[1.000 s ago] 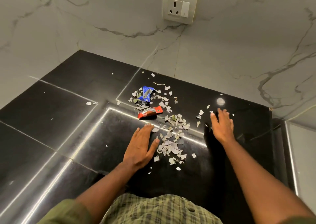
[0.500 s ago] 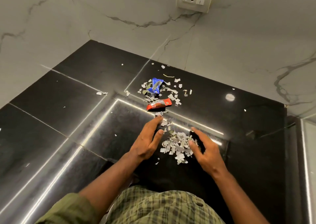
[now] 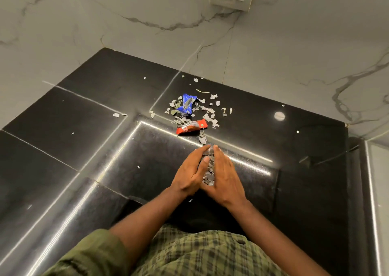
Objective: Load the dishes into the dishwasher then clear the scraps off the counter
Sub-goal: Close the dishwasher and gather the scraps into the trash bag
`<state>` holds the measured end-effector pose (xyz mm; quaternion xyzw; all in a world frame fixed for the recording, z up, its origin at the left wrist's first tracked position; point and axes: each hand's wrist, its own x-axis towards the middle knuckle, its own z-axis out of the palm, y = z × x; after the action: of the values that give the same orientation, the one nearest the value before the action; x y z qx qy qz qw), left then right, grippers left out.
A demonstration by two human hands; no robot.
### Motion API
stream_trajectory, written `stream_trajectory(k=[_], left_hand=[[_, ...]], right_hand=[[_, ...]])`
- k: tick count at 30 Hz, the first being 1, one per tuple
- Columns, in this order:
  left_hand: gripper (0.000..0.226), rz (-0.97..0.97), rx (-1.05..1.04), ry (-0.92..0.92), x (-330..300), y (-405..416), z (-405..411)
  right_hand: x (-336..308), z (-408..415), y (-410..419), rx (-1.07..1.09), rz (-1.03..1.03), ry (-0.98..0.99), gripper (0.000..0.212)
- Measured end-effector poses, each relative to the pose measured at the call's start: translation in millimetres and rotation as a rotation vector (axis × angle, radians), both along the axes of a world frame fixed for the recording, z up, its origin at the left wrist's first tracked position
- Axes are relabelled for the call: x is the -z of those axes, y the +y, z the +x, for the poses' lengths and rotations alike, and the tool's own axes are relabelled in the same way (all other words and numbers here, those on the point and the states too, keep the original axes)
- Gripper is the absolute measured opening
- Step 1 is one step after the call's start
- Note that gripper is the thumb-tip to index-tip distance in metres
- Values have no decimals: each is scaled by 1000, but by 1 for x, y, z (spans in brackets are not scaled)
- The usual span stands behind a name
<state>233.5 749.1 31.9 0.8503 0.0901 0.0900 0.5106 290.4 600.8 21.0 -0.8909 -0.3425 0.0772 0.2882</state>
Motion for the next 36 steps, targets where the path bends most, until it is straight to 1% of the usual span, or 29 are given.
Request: stream_trajectory(k=[2,5,7,8,9,11,12,13,14,15,16,19,22,25,28,33,36], left_hand=[[53,-217,-88,-33,-3,-4,4],[48,-425,-247,-36,-10,-30,10],[50,-559,-359,-69,-6,-49,14],[50,-643,-392,-95,-3,-56,16],[49,-753,-425,-121,-2,-57,19],[48,-1046,-520,-155,-7,-53,25],[50,-1195,-578,-149,-12,-51,28],[53,-1311,-635,-136,-18,-50,29],[56,-1388,-682,-123,-23,-50,29],[59,-1445,-710,-117,-26,-50,28],[62,-1484,-720,-113,-29,-50,27],[66,-1552,-700,-141,-38,-44,20],[66,-1573,-697,-197,-48,-36,11],[66,-1577,-702,-237,-55,-25,4],[66,-1590,-704,-260,-59,-16,-12],[64,-1648,-863,-393,-52,-19,-50],[63,-1670,-1010,-521,-43,-27,-75]], right_hand=[[-5,1,17,90,159,151,87],[-11,0,38,324,433,369,65],[-15,-2,47,439,596,437,46],[-18,-3,49,489,684,490,39],[-22,-2,51,547,793,586,36],[-26,1,53,661,1053,873,29],[-28,1,53,695,1162,1012,30],[-31,1,52,707,1247,1134,36],[-33,0,52,712,1308,1227,46],[-36,-1,52,717,1353,1283,53],[-39,-3,52,720,1384,1307,55],[-49,-8,54,705,1446,1334,43],[-59,-16,62,670,1470,1340,41],[-70,-26,75,622,1489,1320,43],[-74,-38,84,605,1490,1313,51],[-58,-67,87,513,1292,1429,42],[-46,-86,88,409,1147,1519,40]])
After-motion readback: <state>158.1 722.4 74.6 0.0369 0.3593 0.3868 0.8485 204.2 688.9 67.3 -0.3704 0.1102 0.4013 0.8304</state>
